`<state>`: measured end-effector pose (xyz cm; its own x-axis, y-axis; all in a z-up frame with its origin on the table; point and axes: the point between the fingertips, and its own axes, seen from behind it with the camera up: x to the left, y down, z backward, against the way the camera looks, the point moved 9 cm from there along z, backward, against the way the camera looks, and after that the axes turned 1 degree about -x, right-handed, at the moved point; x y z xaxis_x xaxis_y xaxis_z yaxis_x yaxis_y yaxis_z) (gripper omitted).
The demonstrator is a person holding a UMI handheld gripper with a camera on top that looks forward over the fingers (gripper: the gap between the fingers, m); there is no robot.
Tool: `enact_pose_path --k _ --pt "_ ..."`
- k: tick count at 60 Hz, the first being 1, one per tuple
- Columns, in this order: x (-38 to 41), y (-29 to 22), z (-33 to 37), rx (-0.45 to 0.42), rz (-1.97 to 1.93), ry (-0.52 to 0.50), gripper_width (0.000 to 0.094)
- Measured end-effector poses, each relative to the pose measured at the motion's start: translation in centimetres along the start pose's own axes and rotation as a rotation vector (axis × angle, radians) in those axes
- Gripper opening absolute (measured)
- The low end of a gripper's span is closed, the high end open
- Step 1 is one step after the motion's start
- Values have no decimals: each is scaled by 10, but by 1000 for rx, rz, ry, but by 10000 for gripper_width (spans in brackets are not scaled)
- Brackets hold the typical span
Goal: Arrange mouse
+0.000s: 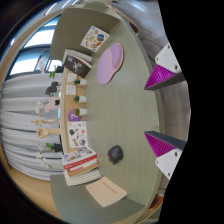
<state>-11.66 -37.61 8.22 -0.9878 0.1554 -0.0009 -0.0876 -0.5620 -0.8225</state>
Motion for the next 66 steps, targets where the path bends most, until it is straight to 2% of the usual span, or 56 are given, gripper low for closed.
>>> enact_pose_path --k 10,21,41,50,60,66 --pt "70 -5 -39 32 47 -96 824" --pt "126 -29 -84 45 85 -158 824" --pt "177 -74 -166 90 114 -158 825" --pt "178 -89 -193 118 127 -118 817" --pt "172 -105 -213 145 102 -82 744" --pt "169 -111 -221 172 77 -73 630"
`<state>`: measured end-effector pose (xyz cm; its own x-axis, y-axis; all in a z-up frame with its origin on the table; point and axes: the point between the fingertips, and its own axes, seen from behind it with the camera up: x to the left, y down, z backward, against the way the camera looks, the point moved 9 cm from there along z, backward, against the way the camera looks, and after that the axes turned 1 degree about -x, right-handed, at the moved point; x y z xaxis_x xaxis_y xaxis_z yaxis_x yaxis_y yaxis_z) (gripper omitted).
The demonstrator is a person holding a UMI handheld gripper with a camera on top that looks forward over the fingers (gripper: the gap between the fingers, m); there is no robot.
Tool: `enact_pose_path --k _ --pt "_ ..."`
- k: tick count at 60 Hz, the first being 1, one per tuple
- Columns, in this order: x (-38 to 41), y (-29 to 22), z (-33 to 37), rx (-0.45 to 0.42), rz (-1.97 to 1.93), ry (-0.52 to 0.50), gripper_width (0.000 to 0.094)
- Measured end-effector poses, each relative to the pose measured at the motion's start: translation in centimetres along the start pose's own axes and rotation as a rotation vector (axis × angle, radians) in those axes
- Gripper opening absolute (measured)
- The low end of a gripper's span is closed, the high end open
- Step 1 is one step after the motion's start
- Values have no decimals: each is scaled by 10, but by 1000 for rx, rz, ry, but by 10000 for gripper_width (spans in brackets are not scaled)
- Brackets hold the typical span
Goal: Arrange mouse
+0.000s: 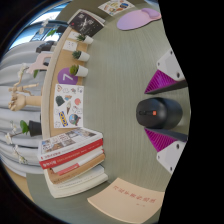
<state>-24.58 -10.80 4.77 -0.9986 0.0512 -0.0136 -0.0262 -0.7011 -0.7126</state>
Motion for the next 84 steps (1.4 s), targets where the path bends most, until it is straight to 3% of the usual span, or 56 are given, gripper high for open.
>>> enact_pose_path --k 3,13,22,35,44,57,65,70,84 --pt "0 -3 -2 14 -12 -1 529" --pt "-2 -5 -4 55 -20 -7 488" --pt "-3 -6 -5 92 -6 -30 367" --pt "-13 -18 -1 150 9 -90 346" --pt "-64 -68 41 24 34 -92 348" --pt "-199 -155 124 -254 43 -92 346" --pt "-291 -171 141 -288 87 -30 345" --pt "-343 -157 132 -266 67 -16 344" --pt "-427 -73 63 -56 13 -12 343"
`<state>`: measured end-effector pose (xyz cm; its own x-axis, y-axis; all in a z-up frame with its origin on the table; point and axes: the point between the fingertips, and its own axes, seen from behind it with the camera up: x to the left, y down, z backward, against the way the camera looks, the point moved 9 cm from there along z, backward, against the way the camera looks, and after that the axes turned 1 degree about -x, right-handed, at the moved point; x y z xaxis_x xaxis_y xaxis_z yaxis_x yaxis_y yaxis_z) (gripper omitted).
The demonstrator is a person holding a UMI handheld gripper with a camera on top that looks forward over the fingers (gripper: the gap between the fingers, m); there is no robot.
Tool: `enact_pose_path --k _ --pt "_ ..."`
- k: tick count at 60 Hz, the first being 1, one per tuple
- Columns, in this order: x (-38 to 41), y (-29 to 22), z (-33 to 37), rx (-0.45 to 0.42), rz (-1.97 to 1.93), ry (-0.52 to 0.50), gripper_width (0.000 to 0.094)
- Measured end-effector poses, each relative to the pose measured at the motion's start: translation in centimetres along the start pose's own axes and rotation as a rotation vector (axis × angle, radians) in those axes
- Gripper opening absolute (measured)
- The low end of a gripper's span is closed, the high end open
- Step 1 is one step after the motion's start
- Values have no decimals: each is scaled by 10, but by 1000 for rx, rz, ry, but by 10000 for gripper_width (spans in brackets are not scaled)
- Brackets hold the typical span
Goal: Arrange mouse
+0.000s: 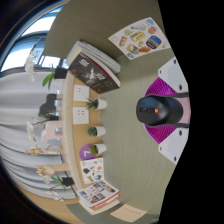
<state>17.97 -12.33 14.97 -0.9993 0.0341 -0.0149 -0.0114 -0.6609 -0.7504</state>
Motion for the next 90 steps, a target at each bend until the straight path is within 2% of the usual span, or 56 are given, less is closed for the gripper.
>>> enact_pose_path --k 7,18,20,27,42,44,46,48,51,70,83,90 --pt "-8 37 -30 78 -25 -24 344" --pt "-7 69 -66 148 -46 -67 348" --pt "-7 66 -67 123 -37 -60 347" --pt "-7 67 -68 134 -15 -49 357" --pt "-7 65 -69 178 -19 -30 522" --pt "-7 64 -67 191 -16 -25 588" --pt "-10 63 -64 210 -1 -5 717" --pt "-12 59 -58 215 20 19 779" --pt "-10 49 -45 195 29 39 826" --pt "14 -30 115 -69 -23 48 830" --pt "36 -34 217 -182 -4 54 828" --pt "51 -22 251 -203 1 27 828"
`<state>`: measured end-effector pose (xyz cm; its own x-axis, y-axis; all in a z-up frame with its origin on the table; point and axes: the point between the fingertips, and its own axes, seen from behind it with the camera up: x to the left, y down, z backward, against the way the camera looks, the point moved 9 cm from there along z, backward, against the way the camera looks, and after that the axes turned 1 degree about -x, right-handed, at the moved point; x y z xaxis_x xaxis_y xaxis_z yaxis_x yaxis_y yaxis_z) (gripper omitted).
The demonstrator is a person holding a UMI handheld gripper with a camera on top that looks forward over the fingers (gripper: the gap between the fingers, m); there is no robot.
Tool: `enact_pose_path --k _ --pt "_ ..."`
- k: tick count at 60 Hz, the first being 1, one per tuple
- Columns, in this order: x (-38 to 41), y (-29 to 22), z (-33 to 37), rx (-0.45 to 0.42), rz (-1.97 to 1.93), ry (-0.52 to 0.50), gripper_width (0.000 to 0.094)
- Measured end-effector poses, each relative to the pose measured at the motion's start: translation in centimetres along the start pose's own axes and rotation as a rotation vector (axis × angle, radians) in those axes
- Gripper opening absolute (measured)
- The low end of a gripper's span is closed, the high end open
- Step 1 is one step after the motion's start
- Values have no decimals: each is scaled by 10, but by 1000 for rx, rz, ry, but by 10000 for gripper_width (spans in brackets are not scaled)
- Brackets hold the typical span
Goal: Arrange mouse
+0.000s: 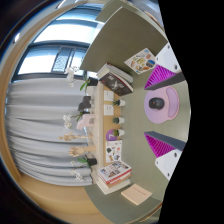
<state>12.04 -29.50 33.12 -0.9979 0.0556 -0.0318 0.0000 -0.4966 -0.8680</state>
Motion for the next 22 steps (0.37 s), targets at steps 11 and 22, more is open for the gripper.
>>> enact_pose_path --k 11,22 --pt "23 19 34 6 30 -32 828" --pt "43 39 54 21 44 -65 828"
